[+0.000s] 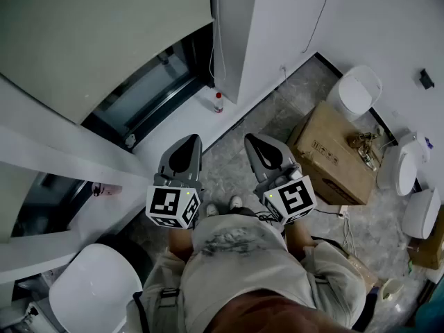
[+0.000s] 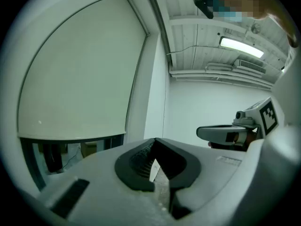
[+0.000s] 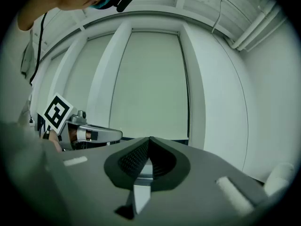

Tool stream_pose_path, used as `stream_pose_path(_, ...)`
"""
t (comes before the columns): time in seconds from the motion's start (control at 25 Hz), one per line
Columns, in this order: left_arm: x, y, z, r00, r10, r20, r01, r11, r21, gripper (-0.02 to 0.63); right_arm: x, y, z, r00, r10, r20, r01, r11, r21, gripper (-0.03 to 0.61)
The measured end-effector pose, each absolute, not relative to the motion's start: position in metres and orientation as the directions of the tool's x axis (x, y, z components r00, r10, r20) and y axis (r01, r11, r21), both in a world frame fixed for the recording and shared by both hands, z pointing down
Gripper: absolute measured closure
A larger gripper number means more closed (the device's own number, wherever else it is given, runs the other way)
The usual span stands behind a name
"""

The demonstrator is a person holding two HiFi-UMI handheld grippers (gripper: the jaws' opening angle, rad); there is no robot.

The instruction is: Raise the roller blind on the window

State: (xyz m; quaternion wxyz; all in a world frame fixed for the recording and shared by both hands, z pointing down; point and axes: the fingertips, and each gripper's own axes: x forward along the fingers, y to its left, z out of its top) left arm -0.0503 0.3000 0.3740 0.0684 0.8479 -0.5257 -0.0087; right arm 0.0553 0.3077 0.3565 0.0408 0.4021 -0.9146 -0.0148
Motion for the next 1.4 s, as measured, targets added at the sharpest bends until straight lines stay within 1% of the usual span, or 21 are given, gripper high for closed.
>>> stream_pose_path(0.28,-0.043,0.3,0.376,0.445,-0.892,0.081,-0.893,-0.435,0.116,0.607,0.064,0.306,0.357,-0.672,-0.738,0.057,-0.737,0.675,0.037,0.571)
stream_pose_path(0.52,-0.021,0.297,0.37,0.474,-0.878,0.063,-0.877,-0.464,0.12,0.607,0.075,0.302,0.351,-0.718,-0.696,-0.006,-0.696,0.718,-0.017,0.569)
stream_pose_path(0.72,-0.011,0.291,0.371,0.433,-0.899,0.068,-0.899,-0.426,0.101,0.607,0.088,0.288,0.352,-0.69,-0.724,-0.014,-0.724,0.689,0.038,0.569)
stream_pose_path(0.92,-0.004,0.285,0.367,0.412,-0.909,0.065,-0.909,-0.404,0.103,0.607,0.097,0.274,0.347,-0.696,-0.717,-0.036,-0.717,0.697,0.0,0.569)
stream_pose_path(1.0,-0.005,0.279,0.366,0.407,-0.911,0.069,-0.911,-0.4,0.098,0.607,0.098,0.269,0.343,-0.695,-0.717,-0.053,-0.717,0.697,-0.008,0.569)
stream_pose_path(1.12,-0.008,0.268,0.366,0.407,-0.911,0.07,-0.912,-0.401,0.091,0.607,0.095,0.259,0.345,-0.685,-0.727,-0.046,-0.728,0.685,0.012,0.569)
stream_pose_path(1.4,-0.025,0.226,0.375,0.443,-0.894,0.069,-0.895,-0.437,0.087,0.607,0.076,0.222,0.347,-0.653,-0.755,-0.055,-0.757,0.652,0.037,0.569)
